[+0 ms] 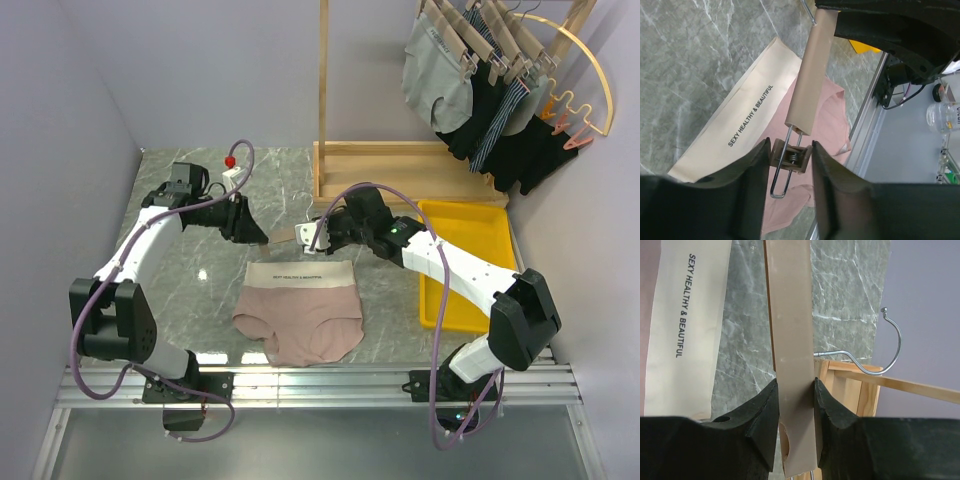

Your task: Clip the underwear to the hanger

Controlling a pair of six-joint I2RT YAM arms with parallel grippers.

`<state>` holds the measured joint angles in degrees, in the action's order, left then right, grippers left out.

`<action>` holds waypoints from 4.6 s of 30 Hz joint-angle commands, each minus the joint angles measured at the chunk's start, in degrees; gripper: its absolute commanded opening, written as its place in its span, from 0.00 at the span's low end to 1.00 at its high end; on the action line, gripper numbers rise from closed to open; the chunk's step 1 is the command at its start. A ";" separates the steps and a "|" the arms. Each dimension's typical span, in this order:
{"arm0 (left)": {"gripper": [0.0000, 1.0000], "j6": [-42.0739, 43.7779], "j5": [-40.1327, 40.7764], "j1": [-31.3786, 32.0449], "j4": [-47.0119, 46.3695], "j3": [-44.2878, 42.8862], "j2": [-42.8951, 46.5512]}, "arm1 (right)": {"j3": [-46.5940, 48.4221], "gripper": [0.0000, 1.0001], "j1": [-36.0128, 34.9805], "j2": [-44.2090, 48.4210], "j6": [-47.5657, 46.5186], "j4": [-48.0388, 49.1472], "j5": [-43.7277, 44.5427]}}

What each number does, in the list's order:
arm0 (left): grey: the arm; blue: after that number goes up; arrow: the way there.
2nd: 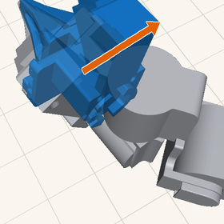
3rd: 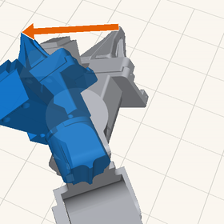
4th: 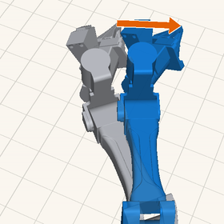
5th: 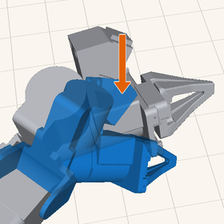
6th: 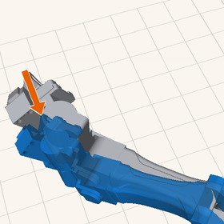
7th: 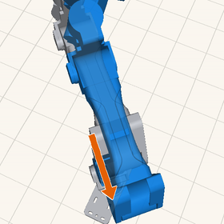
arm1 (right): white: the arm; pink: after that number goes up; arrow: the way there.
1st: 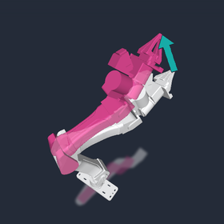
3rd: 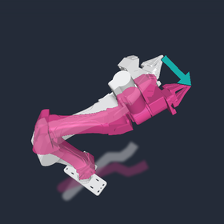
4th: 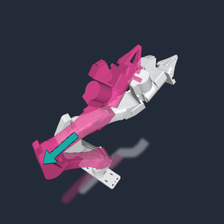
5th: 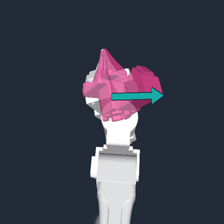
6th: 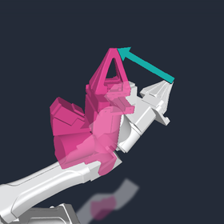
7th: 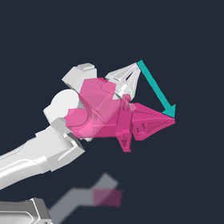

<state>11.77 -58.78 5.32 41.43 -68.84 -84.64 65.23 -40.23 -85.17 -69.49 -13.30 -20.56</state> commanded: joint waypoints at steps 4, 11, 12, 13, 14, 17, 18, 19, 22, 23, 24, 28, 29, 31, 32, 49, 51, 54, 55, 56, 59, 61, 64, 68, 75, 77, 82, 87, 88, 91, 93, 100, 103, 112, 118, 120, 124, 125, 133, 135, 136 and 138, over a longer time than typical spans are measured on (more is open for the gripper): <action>0.22 1.50 -1.16 -0.40 0.32 -0.95 -0.61 | 0.42 0.00 0.76 2.64 0.68 1.87 -0.54; 0.00 -0.25 -1.42 -1.10 -1.61 -1.21 -1.75 | 0.51 0.00 0.76 1.67 1.73 3.19 1.30; 0.00 0.09 -1.86 -1.36 -1.44 -1.47 -2.19 | 0.68 0.13 0.76 1.50 2.17 3.71 1.66; 0.00 0.27 -2.21 -1.63 -1.53 -1.56 -2.80 | 0.77 0.25 0.68 0.88 3.21 4.07 2.09; 0.00 0.27 -2.04 -2.07 -1.61 -1.82 -4.46 | 0.95 0.37 0.68 0.62 3.57 4.07 2.45; 0.00 -0.34 -1.51 -2.86 -2.75 -3.40 -7.54 | 1.22 0.68 0.68 0.00 4.98 4.51 2.98; 0.00 -0.52 -1.51 -3.04 -3.11 -3.58 -8.08 | 1.13 0.70 0.68 -0.09 5.24 4.60 3.07; 0.00 -0.87 -1.60 -3.39 -3.72 -3.76 -8.52 | 1.04 0.70 0.68 0.00 5.77 4.60 3.15; 0.00 -1.05 -2.30 -3.91 -4.52 -5.16 -11.15 | 0.69 0.71 0.68 0.44 8.13 4.34 3.15; 0.00 -1.31 -2.30 -4.09 -4.69 -5.69 -12.99 | 0.77 0.71 0.68 0.53 9.28 4.16 2.63; 0.00 -1.66 -2.82 -4.27 -5.21 -6.21 -13.79 | 1.03 0.71 0.68 0.61 10.68 3.72 2.28; 0.00 -4.91 -3.18 -5.23 -10.04 -6.04 -17.13 | 3.67 0.69 0.68 -0.44 20.33 0.48 -0.27; 0.00 -5.18 -3.27 -5.23 -10.40 -6.22 -18.53 | 4.28 0.67 0.68 -1.05 22.02 -0.14 -0.62; 0.00 -5.70 -3.53 -5.23 -10.84 -6.83 -19.94 | 6.57 0.66 0.68 -2.89 25.18 -2.69 -2.11; 0.00 -6.14 -3.53 -6.54 -11.80 -6.92 -20.91 | 7.01 0.65 0.68 -3.34 25.81 -3.13 -2.38; 0.33 -1.76 11.05 -7.52 -11.02 -12.20 -34.10 | 20.64 0.55 0.76 -18.10 40.48 -13.77 -11.17; 0.44 -1.58 12.55 -7.52 -11.46 -11.23 -33.31 | 19.94 0.55 0.76 -18.54 43.72 -11.76 -10.82; 0.52 -2.19 17.28 -7.61 -13.30 -9.83 -31.03 | 18.71 0.54 0.76 -18.90 47.06 -9.21 -10.21; 0.61 -2.36 18.43 -7.69 -14.26 -9.56 -29.20 | 18.44 0.54 0.68 -18.90 47.60 -8.68 -10.21; 0.62 -2.37 19.14 -7.96 -14.71 -8.86 -28.22 | 18.27 0.54 0.68 -18.98 48.04 -8.41 -10.47; 0.63 -2.63 22.21 -8.48 -15.85 -7.46 -23.30 | 18.35 0.54 0.76 -19.51 49.54 -7.71 -11.26; 0.60 -2.28 23.44 -8.75 -15.94 -5.97 -18.14 | 18.88 0.54 0.68 -20.04 49.98 -7.62 -11.96; 0.53 -1.49 24.16 -8.66 -14.54 -1.66 -12.93 | 21.25 0.54 0.68 -22.06 50.86 -8.32 -12.66; 0.49 -2.54 25.03 -7.87 -12.87 5.80 -6.33 | 23.45 0.51 0.68 -24.96 53.67 -7.01 -13.89; 0.47 -7.46 27.67 -4.20 -15.85 12.67 -5.97 | 23.71 0.49 0.68 -30.05 60.52 -0.25 -14.86; 0.47 -7.90 28.81 -3.04 -16.64 12.94 -7.03 | 24.15 0.47 0.68 -31.02 61.75 1.08 -15.04; 0.43 -9.66 29.69 -1.55 -17.96 12.24 -10.01 | 25.55 0.47 0.76 -34.36 65.80 4.95 -15.30; 0.41 -10.28 31.36 0.04 -18.40 11.80 -12.39 | 26.61 0.47 0.68 -36.91 67.12 6.53 -15.22; 0.40 -10.28 31.62 0.04 -18.32 11.45 -13.17 | 26.70 0.47 0.68 -37.00 67.12 6.62 -15.22; 0.38 -10.54 31.89 0.13 -18.23 10.83 -13.80 | 26.44 0.48 0.76 -37.44 67.30 6.97 -14.95; 0.37 -10.54 31.54 0.04 -19.36 11.09 -13.19 | 25.74 0.48 0.68 -36.92 67.38 8.37 -14.34; 0.44 -6.68 24.69 -2.24 -18.41 6.97 -9.05 | 26.88 0.52 0.59 -35.34 58.62 8.29 -7.50; 0.51 -5.18 19.17 -4.35 -15.95 3.63 -9.40 | 28.19 0.64 0.42 -34.89 47.38 6.81 -3.97; 0.67 -7.02 10.27 -8.22 -18.31 3.01 -6.94 | 39.97 0.78 0.06 -43.06 28.72 -3.40 -2.63; 0.70 -6.85 10.45 -10.15 -17.00 1.51 -5.71 | 46.20 0.76 -0.73 -48.15 22.39 -8.05 -4.67; 0.70 -7.11 9.83 -10.85 -16.82 1.34 -5.27 | 49.27 0.75 -0.90 -49.21 21.24 -9.63 -5.11; 0.70 -6.94 9.65 -11.39 -15.16 0.72 -5.01 | 57.97 0.75 -1.60 -54.82 17.83 -17.80 -3.97; 0.70 -6.94 9.65 -11.47 -15.06 0.55 -5.01 | 59.30 0.75 -1.70 -55.80 17.03 -20.86 -3.09; 0.70 -7.55 8.34 -12.53 -13.48 -0.51 -5.80 | 65.99 0.61 -2.40 -60.47 9.30 -32.92 -0.10; 0.70 -7.99 7.81 -13.23 -13.13 -0.86 -6.41 | 66.60 0.58 -2.49 -60.64 8.59 -35.82 -0.45; 0.70 -8.08 7.46 -13.41 -13.13 -0.95 -6.59 | 66.95 0.58 -2.57 -60.99 8.15 -36.87 -0.54; 0.70 -8.34 6.49 -13.85 -12.61 -1.47 -7.11 | 67.22 0.56 -2.66 -61.26 7.88 -39.69 -0.80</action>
<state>4.58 -49.06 -7.70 28.08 -67.55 -91.66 129.80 -42.39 -144.62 -59.07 -45.93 -21.23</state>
